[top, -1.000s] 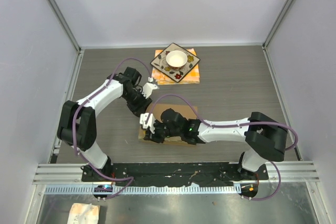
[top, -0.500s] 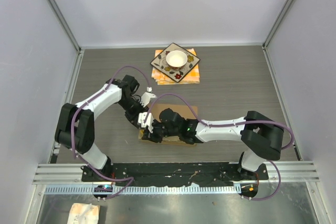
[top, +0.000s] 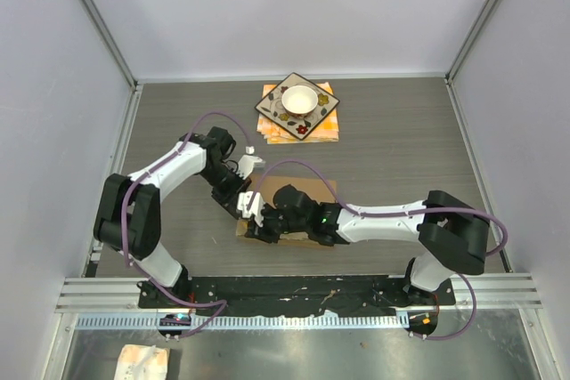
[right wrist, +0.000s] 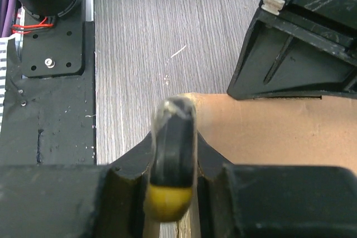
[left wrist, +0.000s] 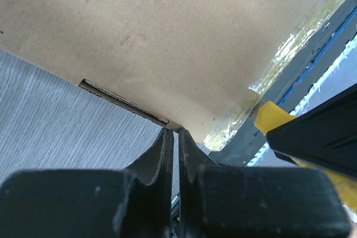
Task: Unpack the express box
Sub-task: Cut the express box at the center of the board.
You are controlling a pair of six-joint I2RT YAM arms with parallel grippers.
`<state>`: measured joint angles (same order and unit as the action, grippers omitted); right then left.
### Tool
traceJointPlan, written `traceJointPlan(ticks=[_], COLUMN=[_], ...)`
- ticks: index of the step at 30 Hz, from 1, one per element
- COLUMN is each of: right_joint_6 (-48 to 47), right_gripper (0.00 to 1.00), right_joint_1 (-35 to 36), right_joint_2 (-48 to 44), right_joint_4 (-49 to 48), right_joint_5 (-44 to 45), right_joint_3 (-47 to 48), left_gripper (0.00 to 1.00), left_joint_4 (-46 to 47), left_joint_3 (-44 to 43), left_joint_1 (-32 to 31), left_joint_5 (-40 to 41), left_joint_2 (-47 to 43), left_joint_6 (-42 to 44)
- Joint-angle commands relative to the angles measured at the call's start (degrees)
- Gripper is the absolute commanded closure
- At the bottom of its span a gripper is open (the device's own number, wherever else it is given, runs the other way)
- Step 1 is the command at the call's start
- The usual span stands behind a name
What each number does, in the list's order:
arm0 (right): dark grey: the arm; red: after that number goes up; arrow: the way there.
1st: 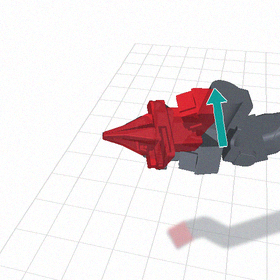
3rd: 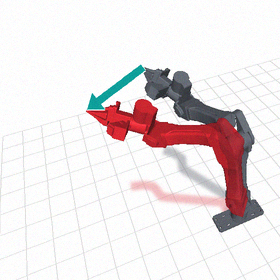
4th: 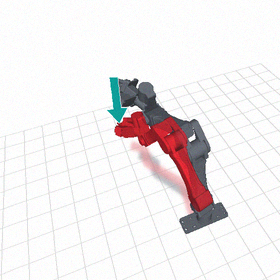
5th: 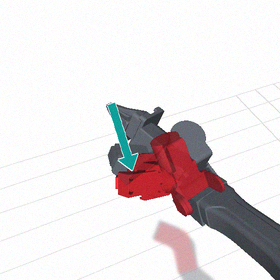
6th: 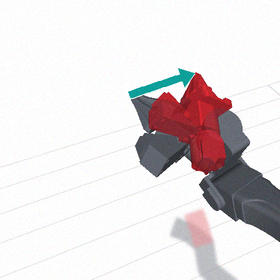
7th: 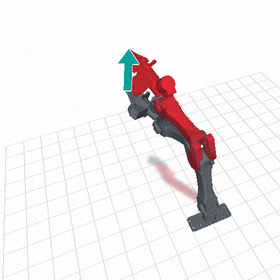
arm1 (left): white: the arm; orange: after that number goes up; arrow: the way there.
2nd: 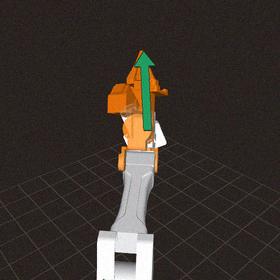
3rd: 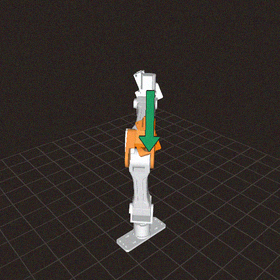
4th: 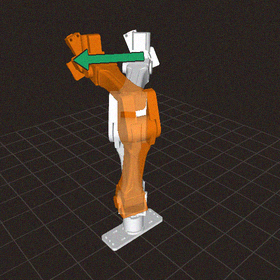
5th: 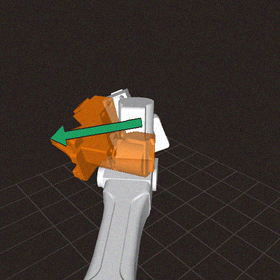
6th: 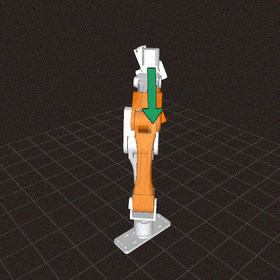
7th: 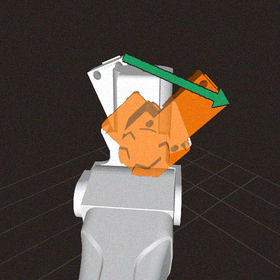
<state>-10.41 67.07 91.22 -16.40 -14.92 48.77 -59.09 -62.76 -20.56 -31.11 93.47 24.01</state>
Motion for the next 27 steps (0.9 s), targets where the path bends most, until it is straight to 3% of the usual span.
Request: traceJointPlan(ticks=[1, 13, 23, 27], right_joint_6=[-0.83, -0.22, -0.66, 0.04], right_gripper=[0.99, 0.99, 0.99, 0.99], right_joint_1=[0.61, 0.61, -0.27, -0.8], right_joint_2=[-5.25, -10.88, -8.43, -6.23], right_joint_4=[4.62, 6.47, 4.89, 2.44], right_joint_5=[2.08, 4.02, 4.46, 4.02], right_joint_3=[-1.66, -5.09, -6.06, -7.29], left_gripper=[1.0, 1.0, 1.0, 0.88], left_joint_4=[11.71, 10.58, 6.62, 4.95], left_joint_3=[2.91, -0.95, -3.33, -4.73], left_joint_1=[0.08, 7.81, 8.43, 8.43], left_joint_5=[14.4, 16.78, 14.25, 10.47], left_joint_2=[4.44, 6.9, 5.58, 3.13], left_joint_6=[2.0, 4.9, 6.4, 5.35])
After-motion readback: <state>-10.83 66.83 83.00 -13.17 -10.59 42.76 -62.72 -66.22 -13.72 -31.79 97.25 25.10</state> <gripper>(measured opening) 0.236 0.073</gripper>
